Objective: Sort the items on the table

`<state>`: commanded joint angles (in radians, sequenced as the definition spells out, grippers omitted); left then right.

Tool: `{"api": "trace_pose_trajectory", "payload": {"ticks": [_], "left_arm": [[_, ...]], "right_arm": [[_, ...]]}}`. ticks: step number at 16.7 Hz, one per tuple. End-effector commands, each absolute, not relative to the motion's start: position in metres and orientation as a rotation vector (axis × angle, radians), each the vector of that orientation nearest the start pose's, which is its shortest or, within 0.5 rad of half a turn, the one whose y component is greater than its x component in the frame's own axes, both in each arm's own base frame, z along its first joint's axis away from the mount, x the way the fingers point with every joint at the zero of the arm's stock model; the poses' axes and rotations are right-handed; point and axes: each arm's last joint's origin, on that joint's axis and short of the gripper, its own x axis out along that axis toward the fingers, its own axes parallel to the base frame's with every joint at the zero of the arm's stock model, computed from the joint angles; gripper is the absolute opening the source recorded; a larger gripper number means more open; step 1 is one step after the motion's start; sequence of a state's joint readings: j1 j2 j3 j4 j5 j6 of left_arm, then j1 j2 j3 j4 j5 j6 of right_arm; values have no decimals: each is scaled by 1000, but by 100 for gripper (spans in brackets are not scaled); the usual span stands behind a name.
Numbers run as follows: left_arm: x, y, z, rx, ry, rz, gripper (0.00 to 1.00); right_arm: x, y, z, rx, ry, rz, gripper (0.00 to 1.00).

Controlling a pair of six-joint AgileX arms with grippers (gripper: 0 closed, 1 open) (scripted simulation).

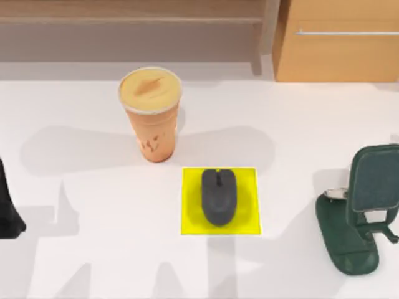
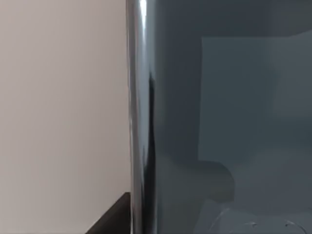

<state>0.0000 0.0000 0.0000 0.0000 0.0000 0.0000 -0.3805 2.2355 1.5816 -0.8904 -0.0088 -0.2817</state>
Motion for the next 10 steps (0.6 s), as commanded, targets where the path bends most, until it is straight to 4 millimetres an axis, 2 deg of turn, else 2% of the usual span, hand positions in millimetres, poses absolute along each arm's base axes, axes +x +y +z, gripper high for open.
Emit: {"api": "trace_pose_trajectory", "payload": {"ticks": [7,10], "left_arm": [[106,-1,160,0,0,0,100],[106,-1,160,0,0,0,100]], "right_arm": [[394,-153,141,67,1528,-70,0],[394,-153,145,67,1528,-70,0]]}}
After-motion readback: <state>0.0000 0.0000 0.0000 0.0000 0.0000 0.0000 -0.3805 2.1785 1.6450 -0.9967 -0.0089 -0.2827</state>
